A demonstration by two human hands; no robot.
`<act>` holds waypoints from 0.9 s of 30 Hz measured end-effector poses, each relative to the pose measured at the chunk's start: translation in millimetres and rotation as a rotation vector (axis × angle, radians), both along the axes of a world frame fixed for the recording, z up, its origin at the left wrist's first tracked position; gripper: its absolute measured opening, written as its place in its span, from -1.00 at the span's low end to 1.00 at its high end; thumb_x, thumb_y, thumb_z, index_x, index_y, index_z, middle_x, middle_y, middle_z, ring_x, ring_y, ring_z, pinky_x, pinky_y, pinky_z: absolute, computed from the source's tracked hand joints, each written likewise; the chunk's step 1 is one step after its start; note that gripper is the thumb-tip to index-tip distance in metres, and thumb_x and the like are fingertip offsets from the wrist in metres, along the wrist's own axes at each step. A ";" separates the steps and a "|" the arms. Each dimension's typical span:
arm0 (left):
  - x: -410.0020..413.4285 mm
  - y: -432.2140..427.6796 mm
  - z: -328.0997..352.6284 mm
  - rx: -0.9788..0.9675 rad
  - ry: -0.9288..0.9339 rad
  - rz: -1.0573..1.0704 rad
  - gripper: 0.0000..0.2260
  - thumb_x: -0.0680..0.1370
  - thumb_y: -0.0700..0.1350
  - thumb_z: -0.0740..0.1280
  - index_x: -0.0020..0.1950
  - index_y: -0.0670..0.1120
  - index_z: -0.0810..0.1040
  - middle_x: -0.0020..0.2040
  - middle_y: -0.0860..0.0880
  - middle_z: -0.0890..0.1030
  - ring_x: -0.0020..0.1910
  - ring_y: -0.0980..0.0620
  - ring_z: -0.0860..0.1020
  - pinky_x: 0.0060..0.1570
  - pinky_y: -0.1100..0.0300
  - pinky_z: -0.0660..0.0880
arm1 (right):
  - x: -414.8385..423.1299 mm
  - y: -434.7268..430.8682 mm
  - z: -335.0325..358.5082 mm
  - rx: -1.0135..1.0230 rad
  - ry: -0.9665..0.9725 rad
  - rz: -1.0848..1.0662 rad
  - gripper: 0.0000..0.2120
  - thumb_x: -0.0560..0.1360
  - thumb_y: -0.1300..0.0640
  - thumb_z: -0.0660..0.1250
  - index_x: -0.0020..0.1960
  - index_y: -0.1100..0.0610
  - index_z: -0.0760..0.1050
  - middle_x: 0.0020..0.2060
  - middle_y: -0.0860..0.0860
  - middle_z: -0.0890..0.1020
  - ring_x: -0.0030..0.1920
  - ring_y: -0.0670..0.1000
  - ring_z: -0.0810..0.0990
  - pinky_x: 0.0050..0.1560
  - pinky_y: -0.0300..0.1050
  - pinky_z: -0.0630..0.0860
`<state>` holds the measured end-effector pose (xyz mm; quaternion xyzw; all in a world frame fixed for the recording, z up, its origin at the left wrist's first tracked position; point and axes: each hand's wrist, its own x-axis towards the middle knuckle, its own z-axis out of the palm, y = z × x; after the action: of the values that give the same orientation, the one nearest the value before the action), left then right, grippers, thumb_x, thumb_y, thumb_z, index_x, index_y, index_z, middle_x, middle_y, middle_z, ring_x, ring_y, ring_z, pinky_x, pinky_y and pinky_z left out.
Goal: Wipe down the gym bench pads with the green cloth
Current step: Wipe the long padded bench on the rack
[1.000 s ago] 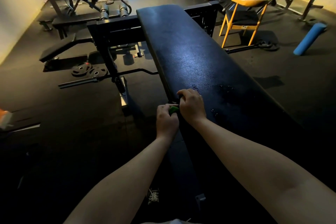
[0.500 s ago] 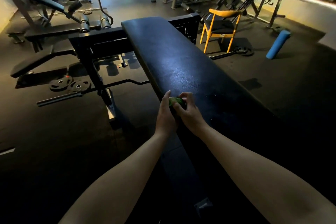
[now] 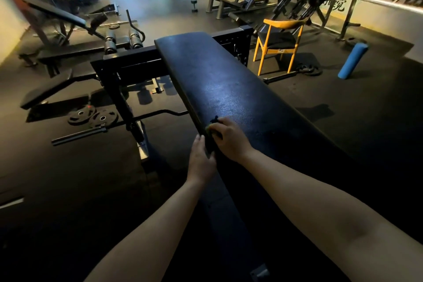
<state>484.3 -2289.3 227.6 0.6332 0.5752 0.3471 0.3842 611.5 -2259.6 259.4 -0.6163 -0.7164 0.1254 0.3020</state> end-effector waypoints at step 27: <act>50.0 11.4 -26.5 0.042 0.257 0.029 -0.46 0.66 -0.23 0.09 0.63 -0.21 0.01 0.65 -0.12 -0.04 0.62 0.00 -0.11 0.50 0.27 -0.23 | 114.5 35.8 5.4 -0.384 -0.013 -0.453 -0.60 0.53 0.19 0.19 0.31 0.00 0.56 0.28 0.20 0.37 0.28 0.27 0.36 0.37 0.03 0.37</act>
<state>534.4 -2277.9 201.1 0.6721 0.6214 0.2805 0.2889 726.0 -2223.8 264.8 -0.8071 -0.5258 0.1840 0.1958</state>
